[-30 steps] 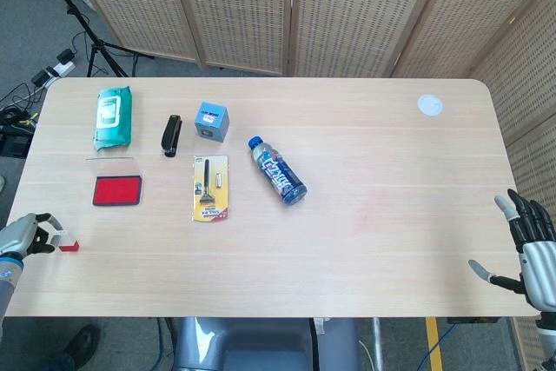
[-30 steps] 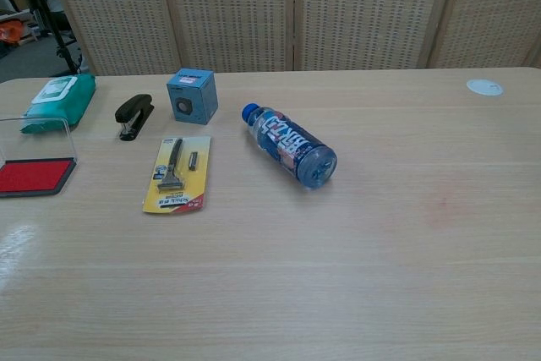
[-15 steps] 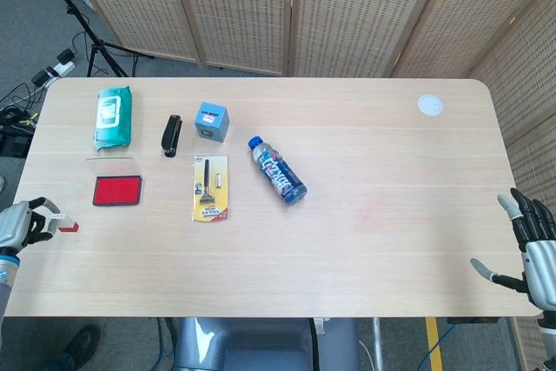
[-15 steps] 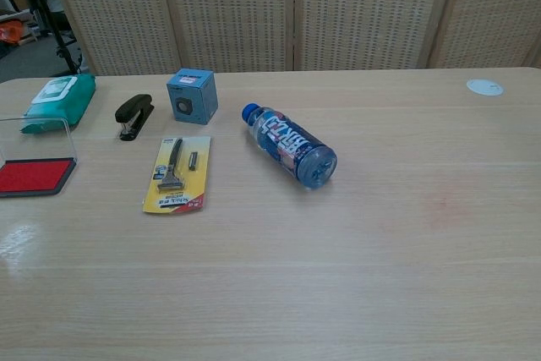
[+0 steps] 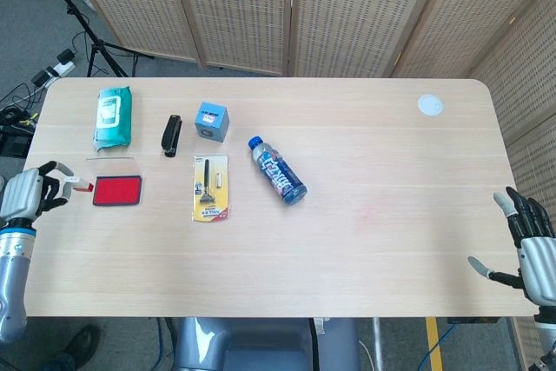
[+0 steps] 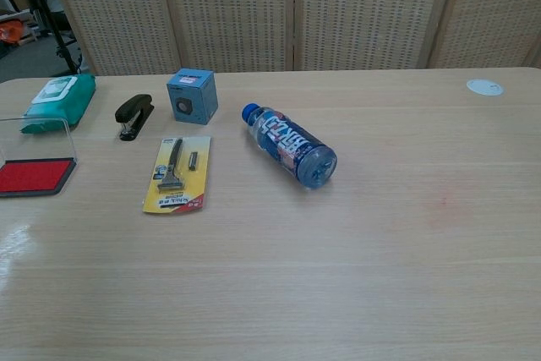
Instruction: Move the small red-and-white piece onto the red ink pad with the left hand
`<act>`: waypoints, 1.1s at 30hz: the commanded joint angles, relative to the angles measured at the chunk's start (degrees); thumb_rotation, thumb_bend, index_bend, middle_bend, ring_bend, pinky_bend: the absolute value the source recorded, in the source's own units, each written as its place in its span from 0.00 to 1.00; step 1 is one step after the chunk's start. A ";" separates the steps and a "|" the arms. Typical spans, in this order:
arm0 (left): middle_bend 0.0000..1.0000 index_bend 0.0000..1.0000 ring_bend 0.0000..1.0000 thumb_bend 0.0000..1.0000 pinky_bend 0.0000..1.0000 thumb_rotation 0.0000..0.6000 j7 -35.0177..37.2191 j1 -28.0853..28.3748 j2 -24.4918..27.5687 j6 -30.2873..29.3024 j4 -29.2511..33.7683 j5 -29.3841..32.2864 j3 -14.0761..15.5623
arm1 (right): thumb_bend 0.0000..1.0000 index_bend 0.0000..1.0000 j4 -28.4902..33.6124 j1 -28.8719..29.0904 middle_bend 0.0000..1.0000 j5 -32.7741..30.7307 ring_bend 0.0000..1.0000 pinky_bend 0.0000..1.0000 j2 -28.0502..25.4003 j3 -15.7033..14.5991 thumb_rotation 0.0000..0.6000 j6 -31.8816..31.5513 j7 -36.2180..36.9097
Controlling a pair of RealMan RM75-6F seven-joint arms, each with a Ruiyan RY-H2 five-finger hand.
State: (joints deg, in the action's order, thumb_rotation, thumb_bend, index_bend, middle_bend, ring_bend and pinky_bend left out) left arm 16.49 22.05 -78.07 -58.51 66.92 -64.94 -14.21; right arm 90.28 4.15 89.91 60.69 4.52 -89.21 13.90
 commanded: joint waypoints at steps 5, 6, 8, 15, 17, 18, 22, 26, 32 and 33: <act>0.99 0.56 1.00 0.47 0.92 1.00 0.25 1.61 -4.22 0.61 -4.86 0.19 -0.51 | 0.00 0.00 -0.37 0.56 0.00 -1.33 0.00 0.00 -0.15 0.42 1.00 1.45 1.11; 0.99 0.56 1.00 0.47 0.92 1.00 0.41 1.70 -4.60 0.87 -5.43 0.23 -0.45 | 0.00 0.00 -0.39 0.57 0.00 -1.28 0.00 0.00 -0.16 0.39 1.00 1.46 1.18; 0.99 0.56 1.00 0.47 0.92 1.00 0.78 1.84 -5.37 1.28 -6.55 0.17 -0.31 | 0.00 0.00 -0.42 0.56 0.00 -1.10 0.00 0.00 -0.16 0.30 1.00 1.41 1.26; 0.99 0.57 1.00 0.48 0.92 1.00 0.74 3.04 -9.21 2.02 -11.14 0.21 -0.45 | 0.00 0.00 -0.51 0.68 0.00 -0.99 0.00 0.00 -0.03 0.06 1.00 1.80 1.21; 0.99 0.57 1.00 0.48 0.92 1.00 0.81 3.44 -10.34 1.97 -12.40 0.17 -0.64 | 0.00 0.00 -0.57 0.81 0.00 -1.30 0.00 0.00 -0.07 0.17 1.00 2.11 1.46; 0.99 0.57 1.00 0.48 0.92 1.00 0.89 3.61 -10.92 1.93 -13.03 0.13 -0.71 | 0.00 0.00 -0.61 0.86 0.00 -1.43 0.00 0.00 -0.10 0.24 1.00 2.20 1.56; 0.99 0.58 1.00 0.48 0.92 1.00 1.42 4.36 -14.30 1.37 -17.17 0.22 -1.29 | 0.00 0.00 -0.90 1.15 0.00 -1.96 0.00 0.00 -0.33 0.41 1.00 2.92 2.58; 0.99 0.59 1.00 0.49 0.92 1.00 2.54 4.79 -16.65 1.85 -20.93 -0.04 -1.26 | 0.00 0.00 -1.35 1.38 0.00 -2.48 0.00 0.00 -0.47 0.51 1.00 3.63 3.70; 0.99 0.59 1.00 0.48 0.92 1.00 4.15 4.91 -18.58 2.68 -23.25 -0.99 -0.59 | 0.00 0.00 -1.61 1.37 0.00 -2.74 0.00 0.00 -0.77 0.65 1.00 3.69 5.03; 0.99 0.59 1.00 0.48 0.92 1.00 4.58 4.91 -19.10 2.54 -23.81 -1.36 -0.42 | 0.00 0.00 -1.68 1.36 0.00 -2.77 0.00 0.00 -0.82 0.66 1.00 3.70 5.26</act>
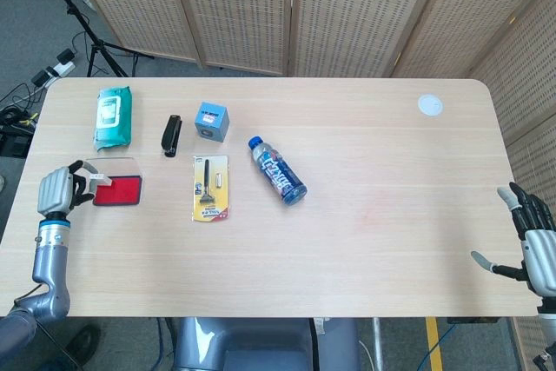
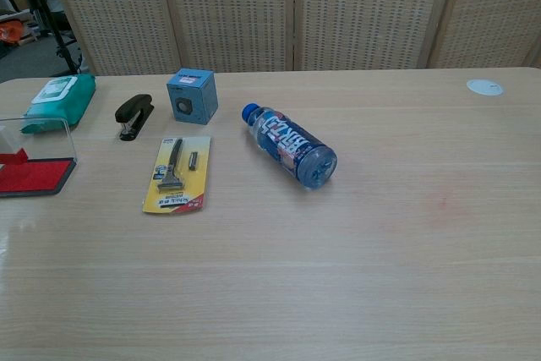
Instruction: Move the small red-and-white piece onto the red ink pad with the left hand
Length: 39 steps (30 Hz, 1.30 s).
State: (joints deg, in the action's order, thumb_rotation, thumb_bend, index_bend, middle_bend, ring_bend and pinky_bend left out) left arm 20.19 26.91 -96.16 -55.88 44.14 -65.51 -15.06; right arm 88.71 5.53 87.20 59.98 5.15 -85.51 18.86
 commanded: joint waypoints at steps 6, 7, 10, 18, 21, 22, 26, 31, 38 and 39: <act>0.99 0.59 1.00 0.48 0.92 1.00 2.06 0.59 -3.47 -0.70 -4.54 -1.89 0.50 | 0.00 0.00 -0.39 0.05 0.00 -0.27 0.00 0.00 -0.21 0.08 1.00 0.25 0.97; 0.99 0.59 1.00 0.48 0.92 1.00 2.11 0.64 -3.80 -0.84 -5.04 -1.98 0.47 | 0.00 0.00 -0.43 0.08 0.00 -0.33 0.00 0.00 -0.21 0.10 1.00 0.32 1.03; 0.99 0.59 1.00 0.49 0.92 1.00 2.47 0.71 -4.70 -0.62 -6.43 -1.98 0.34 | 0.00 0.00 -0.51 0.16 0.00 -0.44 0.00 0.00 -0.22 0.14 1.00 0.49 1.12; 0.99 0.60 1.00 0.49 0.92 1.00 4.07 0.57 -6.35 0.43 -9.24 -2.63 0.74 | 0.00 0.00 -0.52 0.17 0.00 -0.45 0.00 0.00 -0.24 0.13 1.00 0.49 1.20; 0.99 0.60 1.00 0.49 0.92 1.00 4.67 0.52 -6.77 0.76 -10.12 -2.83 0.79 | 0.00 0.00 -0.59 0.11 0.00 -0.50 0.00 0.00 -0.30 0.15 1.00 0.43 1.47; 0.99 0.60 1.00 0.48 0.92 1.00 4.82 0.52 -6.86 0.83 -10.36 -2.89 0.80 | 0.00 0.00 -0.60 0.11 0.00 -0.52 0.00 0.00 -0.34 0.17 1.00 0.42 1.56; 0.99 0.60 1.00 0.48 0.92 1.00 5.25 0.50 -7.11 1.20 -11.01 -3.35 1.03 | 0.00 0.00 -0.63 0.05 0.00 -0.55 0.00 0.00 -0.40 0.22 1.00 0.29 1.79; 0.99 0.60 1.00 0.49 0.92 1.00 5.23 0.60 -7.51 1.84 -11.67 -3.45 1.03 | 0.00 0.00 -0.68 0.06 0.00 -0.54 0.00 0.00 -0.41 0.20 1.00 0.33 1.87; 0.99 0.61 1.00 0.49 0.92 1.00 4.86 0.83 -8.07 2.47 -12.51 -3.39 0.80 | 0.00 0.00 -0.76 0.00 0.00 -0.54 0.00 0.00 -0.52 0.23 1.00 0.24 2.35; 0.99 0.61 1.00 0.49 0.92 1.00 4.74 0.85 -8.17 2.54 -12.64 -3.39 0.78 | 0.00 0.00 -0.79 -0.02 0.00 -0.53 0.00 0.00 -0.53 0.24 1.00 0.20 2.38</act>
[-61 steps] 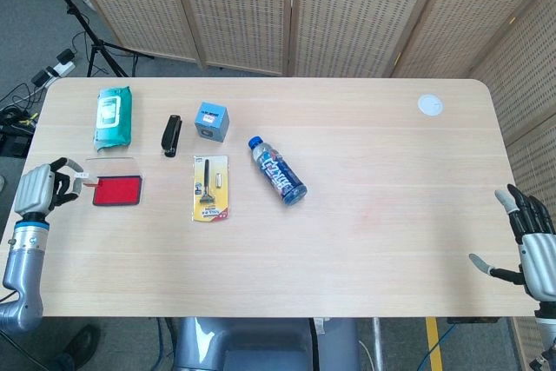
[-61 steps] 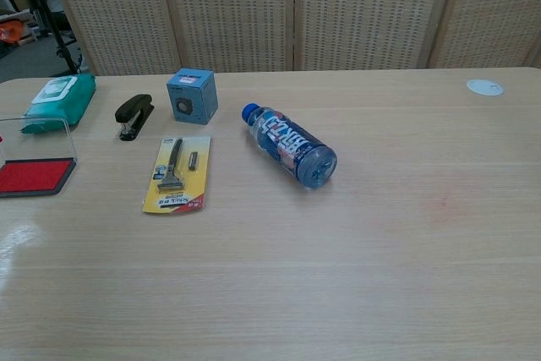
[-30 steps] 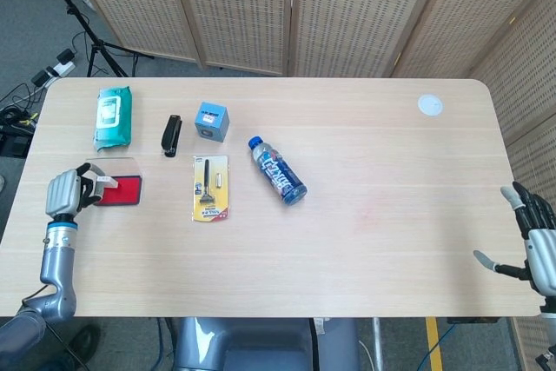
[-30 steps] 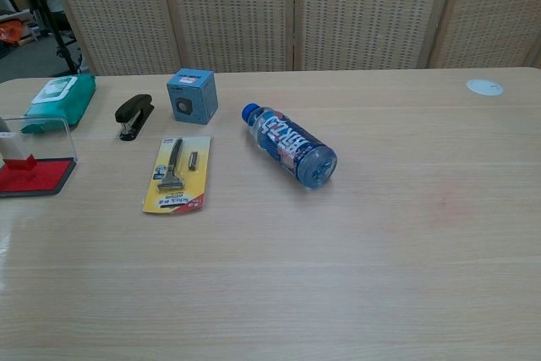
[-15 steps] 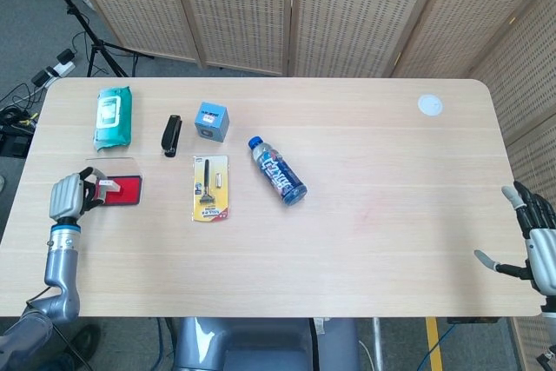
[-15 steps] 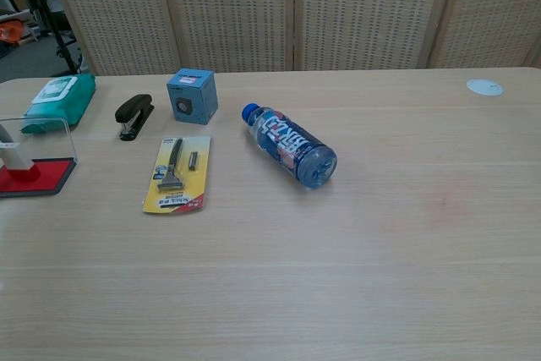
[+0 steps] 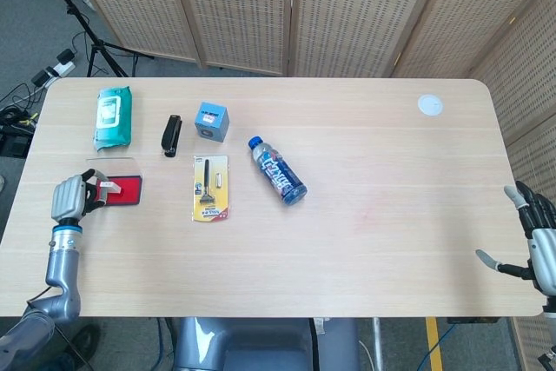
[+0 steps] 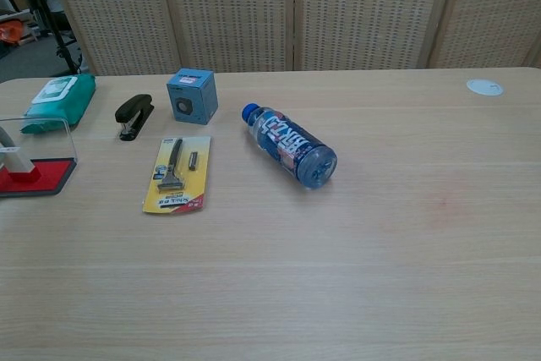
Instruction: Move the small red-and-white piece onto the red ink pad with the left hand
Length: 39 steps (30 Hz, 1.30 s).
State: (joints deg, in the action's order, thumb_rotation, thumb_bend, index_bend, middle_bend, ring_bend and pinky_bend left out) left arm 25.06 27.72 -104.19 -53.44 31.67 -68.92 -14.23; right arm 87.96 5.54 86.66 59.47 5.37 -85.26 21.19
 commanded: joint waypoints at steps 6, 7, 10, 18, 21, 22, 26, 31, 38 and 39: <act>0.99 0.61 1.00 0.49 0.92 1.00 -0.55 0.10 -0.35 0.17 -0.57 -0.29 0.03 | 0.00 0.00 -0.06 -0.05 0.00 0.02 0.00 0.00 -0.04 0.00 1.00 -0.08 0.17; 0.99 0.61 1.00 0.49 0.92 1.00 -0.61 0.08 -0.36 0.21 -0.61 -0.33 0.07 | 0.00 0.00 -0.06 -0.06 0.00 0.04 0.00 0.00 -0.04 0.00 1.00 -0.11 0.19; 0.99 0.61 1.00 0.49 0.92 1.00 -0.60 0.00 -0.50 0.40 -0.78 -0.40 0.12 | 0.00 0.00 -0.09 -0.10 0.00 0.01 0.00 0.00 -0.04 0.02 1.00 -0.19 0.21; 0.99 0.61 1.00 0.49 0.92 1.00 -0.35 -0.02 -0.41 -0.19 -0.71 -0.68 -0.07 | 0.00 0.00 -0.13 -0.14 0.00 0.11 0.00 0.00 -0.06 0.01 1.00 -0.29 0.36; 0.99 0.62 1.00 0.49 0.92 1.00 -0.16 -0.08 -0.05 -0.58 -0.26 -0.82 -0.16 | 0.00 0.00 -0.13 -0.16 0.00 0.11 0.00 0.00 -0.07 0.03 1.00 -0.35 0.47; 0.99 0.62 1.00 0.49 0.92 1.00 -0.16 -0.13 0.12 -0.77 -0.05 -0.91 -0.16 | 0.00 0.00 -0.13 -0.17 0.00 0.11 0.00 0.00 -0.08 0.04 1.00 -0.37 0.50; 0.99 0.62 1.00 0.49 0.92 1.00 0.16 -0.40 1.26 -2.01 1.58 -1.15 -0.43 | 0.00 0.00 -0.13 -0.16 0.00 0.14 0.00 0.00 -0.07 0.03 1.00 -0.37 0.45; 0.99 0.62 1.00 0.49 0.92 1.00 0.14 -1.00 3.77 -4.51 5.24 -1.74 -0.74 | 0.00 0.00 -0.01 -0.18 0.00 0.33 0.00 0.00 -0.08 -0.03 1.00 -0.48 0.33; 0.99 0.62 1.00 0.49 0.92 1.00 -0.32 -2.75 8.65 -6.99 13.89 -3.11 0.17 | 0.00 0.00 0.18 -0.32 0.00 0.45 0.00 0.00 -0.24 -0.04 1.00 -0.79 0.49; 0.99 0.62 1.00 0.49 0.92 1.00 -0.59 -3.09 9.66 -6.92 15.60 -3.43 0.64 | 0.00 0.00 0.21 -0.35 0.00 0.52 0.00 0.00 -0.27 -0.06 1.00 -0.86 0.53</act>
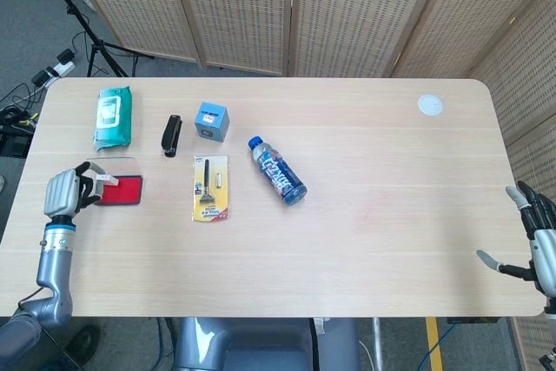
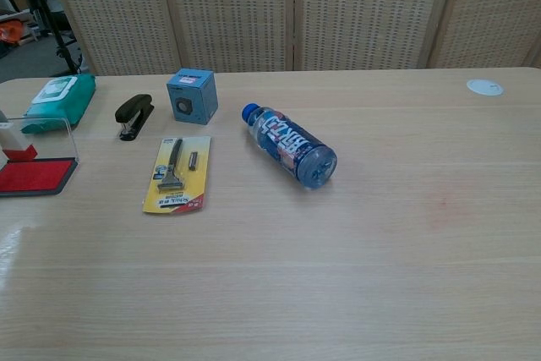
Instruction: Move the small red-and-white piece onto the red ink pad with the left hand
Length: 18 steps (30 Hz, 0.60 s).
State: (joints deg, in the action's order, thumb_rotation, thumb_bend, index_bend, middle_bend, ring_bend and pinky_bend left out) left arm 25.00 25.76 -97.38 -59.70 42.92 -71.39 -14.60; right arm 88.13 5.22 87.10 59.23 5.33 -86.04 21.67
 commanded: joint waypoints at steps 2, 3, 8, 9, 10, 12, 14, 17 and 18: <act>0.99 0.62 1.00 0.49 0.92 1.00 -1.61 -1.76 5.25 -0.38 7.76 -2.10 2.46 | 0.00 0.00 0.08 -0.10 0.00 0.25 0.00 0.00 -0.10 -0.07 1.00 -0.25 0.15; 0.99 0.62 1.00 0.49 0.92 1.00 -2.40 -2.07 6.49 -0.36 9.32 -2.64 3.16 | 0.00 0.00 0.09 -0.14 0.00 0.35 0.00 0.00 -0.13 -0.11 1.00 -0.34 0.24; 0.99 0.61 1.00 0.49 0.92 1.00 -5.42 -4.38 11.23 -2.82 15.99 -4.51 5.60 | 0.00 0.00 0.09 -0.26 0.00 0.77 0.00 0.00 -0.23 -0.19 1.00 -0.79 0.52; 0.99 0.62 1.00 0.49 0.92 1.00 -5.12 -5.09 11.53 -3.35 16.74 -4.45 5.91 | 0.00 0.00 0.13 -0.28 0.00 0.89 0.00 0.00 -0.26 -0.19 1.00 -0.92 0.57; 0.99 0.62 1.00 0.49 0.92 1.00 -4.80 -5.59 11.59 -3.69 17.14 -4.36 6.13 | 0.00 0.00 0.16 -0.32 0.00 0.97 0.00 0.00 -0.28 -0.21 1.00 -1.01 0.62; 0.99 0.62 1.00 0.49 0.92 1.00 -4.47 -6.17 11.44 -3.87 17.29 -4.06 6.40 | 0.00 0.00 0.18 -0.36 0.00 1.14 0.00 0.00 -0.32 -0.27 1.00 -1.16 0.69; 0.99 0.62 1.00 0.49 0.92 1.00 -4.33 -6.62 10.93 -4.10 16.95 -3.74 6.54 | 0.00 0.00 0.22 -0.41 0.00 1.29 0.00 0.00 -0.34 -0.33 1.00 -1.28 0.77; 0.99 0.62 1.00 0.49 0.92 1.00 -3.99 -7.19 9.63 -4.29 15.87 -3.15 6.61 | 0.00 0.00 0.23 -0.53 0.00 1.60 0.00 0.00 -0.41 -0.41 1.00 -1.64 0.96; 0.99 0.62 1.00 0.49 0.92 1.00 -3.89 -7.24 9.27 -4.27 15.49 -3.03 6.59 | 0.00 0.00 0.23 -0.55 0.00 1.68 0.00 0.00 -0.43 -0.44 1.00 -1.71 1.03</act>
State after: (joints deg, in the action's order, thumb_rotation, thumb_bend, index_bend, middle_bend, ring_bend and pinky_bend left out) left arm 20.95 18.70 -87.75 -63.93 58.76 -74.63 -8.04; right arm 88.37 4.68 88.77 58.82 4.91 -87.75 22.69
